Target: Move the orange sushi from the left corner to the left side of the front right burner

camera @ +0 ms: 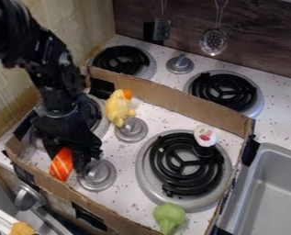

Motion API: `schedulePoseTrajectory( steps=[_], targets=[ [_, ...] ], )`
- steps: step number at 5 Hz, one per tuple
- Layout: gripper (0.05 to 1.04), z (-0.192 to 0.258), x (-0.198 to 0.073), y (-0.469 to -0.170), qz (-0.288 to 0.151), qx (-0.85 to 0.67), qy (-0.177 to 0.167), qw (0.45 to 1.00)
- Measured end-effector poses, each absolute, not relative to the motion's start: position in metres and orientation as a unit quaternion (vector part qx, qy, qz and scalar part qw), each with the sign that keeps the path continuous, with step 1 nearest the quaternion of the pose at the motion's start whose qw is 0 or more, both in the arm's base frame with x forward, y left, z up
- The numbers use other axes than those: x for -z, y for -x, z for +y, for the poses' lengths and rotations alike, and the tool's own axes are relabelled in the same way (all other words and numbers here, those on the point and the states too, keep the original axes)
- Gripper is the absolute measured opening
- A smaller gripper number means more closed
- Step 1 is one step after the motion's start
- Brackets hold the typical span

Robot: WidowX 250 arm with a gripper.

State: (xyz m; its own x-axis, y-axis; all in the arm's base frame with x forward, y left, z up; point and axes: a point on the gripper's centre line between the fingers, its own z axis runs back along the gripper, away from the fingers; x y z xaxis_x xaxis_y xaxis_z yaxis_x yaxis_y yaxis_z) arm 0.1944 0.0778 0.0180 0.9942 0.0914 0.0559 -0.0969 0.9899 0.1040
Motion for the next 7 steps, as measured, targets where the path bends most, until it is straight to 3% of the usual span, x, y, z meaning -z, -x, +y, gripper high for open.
schedulePoseTrajectory(
  steps=[2, 3, 5, 7],
  targets=[
    [0.585, 0.075, -0.067, -0.204, -0.031, -0.044, -0.084, 0.995],
    [0.585, 0.065, -0.082, -0.215, -0.041, -0.037, -0.069, 0.996],
    [0.585, 0.037, -0.091, -0.257, -0.052, -0.001, -0.043, 0.998],
    [0.585, 0.007, -0.093, -0.275, -0.06, 0.018, -0.042, 0.997]
  ],
)
